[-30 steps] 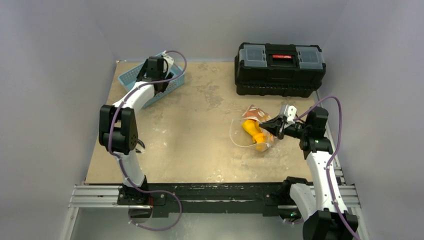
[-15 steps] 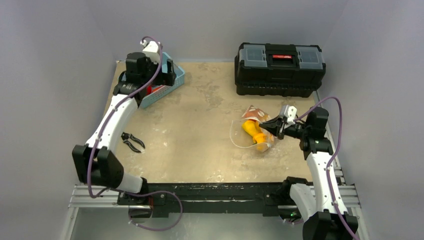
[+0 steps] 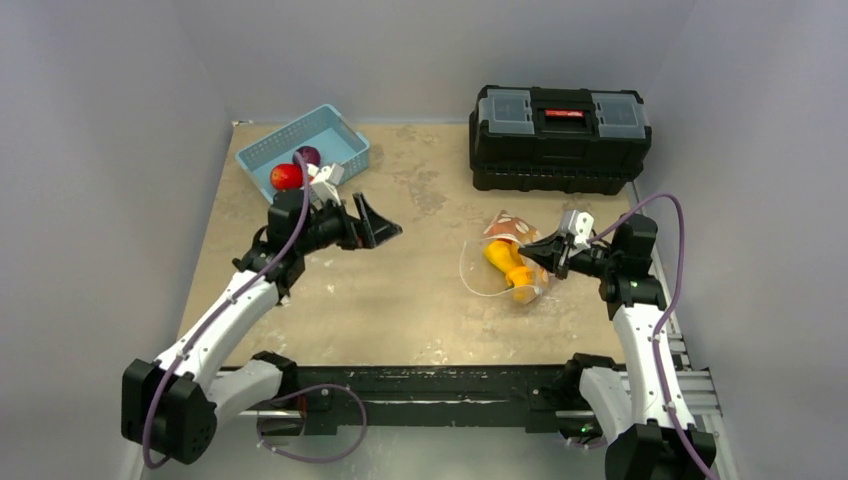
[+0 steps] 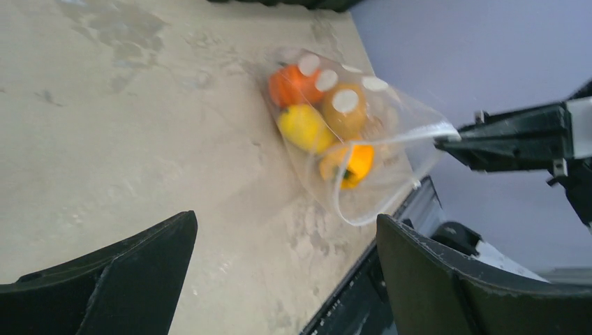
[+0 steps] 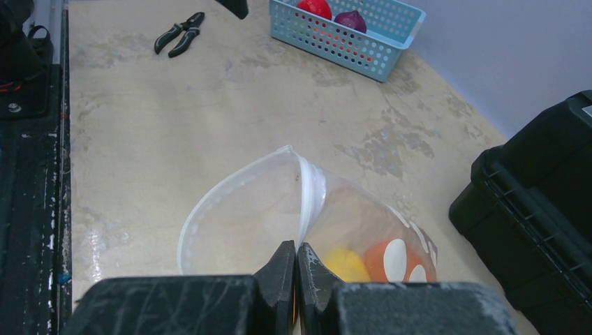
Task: Open the zip-top bag and remove the fake food
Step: Pick up the fake vegetable from the zipper food storage bag.
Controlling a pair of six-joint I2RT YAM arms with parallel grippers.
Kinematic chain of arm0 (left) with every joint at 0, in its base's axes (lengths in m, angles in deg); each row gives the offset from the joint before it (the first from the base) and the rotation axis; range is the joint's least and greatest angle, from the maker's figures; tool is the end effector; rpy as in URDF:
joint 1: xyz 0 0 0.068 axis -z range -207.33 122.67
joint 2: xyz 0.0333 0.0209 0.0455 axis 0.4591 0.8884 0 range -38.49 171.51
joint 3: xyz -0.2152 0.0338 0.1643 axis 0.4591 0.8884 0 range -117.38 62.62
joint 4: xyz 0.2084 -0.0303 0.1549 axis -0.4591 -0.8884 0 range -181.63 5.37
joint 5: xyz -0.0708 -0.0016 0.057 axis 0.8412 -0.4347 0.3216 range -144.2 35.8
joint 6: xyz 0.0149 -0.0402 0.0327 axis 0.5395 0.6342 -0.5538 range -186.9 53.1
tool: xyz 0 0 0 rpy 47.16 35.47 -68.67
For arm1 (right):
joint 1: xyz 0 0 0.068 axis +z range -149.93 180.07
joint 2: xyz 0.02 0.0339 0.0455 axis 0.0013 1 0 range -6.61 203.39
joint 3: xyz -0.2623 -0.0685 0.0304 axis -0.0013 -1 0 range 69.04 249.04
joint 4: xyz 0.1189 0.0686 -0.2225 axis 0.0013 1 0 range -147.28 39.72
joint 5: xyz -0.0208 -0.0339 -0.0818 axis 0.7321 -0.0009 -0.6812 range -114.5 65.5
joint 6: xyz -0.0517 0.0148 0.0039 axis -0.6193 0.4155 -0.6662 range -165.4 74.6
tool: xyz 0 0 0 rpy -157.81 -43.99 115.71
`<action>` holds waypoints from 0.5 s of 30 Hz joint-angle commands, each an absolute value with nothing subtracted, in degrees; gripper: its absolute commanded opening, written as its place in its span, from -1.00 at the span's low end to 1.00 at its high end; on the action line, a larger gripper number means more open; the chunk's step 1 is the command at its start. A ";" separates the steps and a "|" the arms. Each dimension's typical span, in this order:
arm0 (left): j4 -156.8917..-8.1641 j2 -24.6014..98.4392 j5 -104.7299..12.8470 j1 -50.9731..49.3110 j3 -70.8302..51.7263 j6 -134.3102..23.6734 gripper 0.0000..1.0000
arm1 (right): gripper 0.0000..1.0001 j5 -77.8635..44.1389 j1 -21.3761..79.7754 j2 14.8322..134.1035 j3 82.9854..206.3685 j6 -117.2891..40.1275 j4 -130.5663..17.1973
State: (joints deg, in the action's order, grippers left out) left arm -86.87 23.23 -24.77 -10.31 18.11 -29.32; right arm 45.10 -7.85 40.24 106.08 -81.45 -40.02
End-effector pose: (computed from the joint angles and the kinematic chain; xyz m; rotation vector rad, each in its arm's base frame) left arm 0.2296 -0.0887 0.2959 0.0087 2.0305 -1.1137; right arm 0.1710 0.0098 0.2841 -1.0735 1.4192 0.6801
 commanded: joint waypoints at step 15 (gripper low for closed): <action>-76.05 12.35 -34.31 16.44 24.26 -25.21 1.00 | -1.00 46.79 -7.60 39.43 107.16 -82.84 -39.30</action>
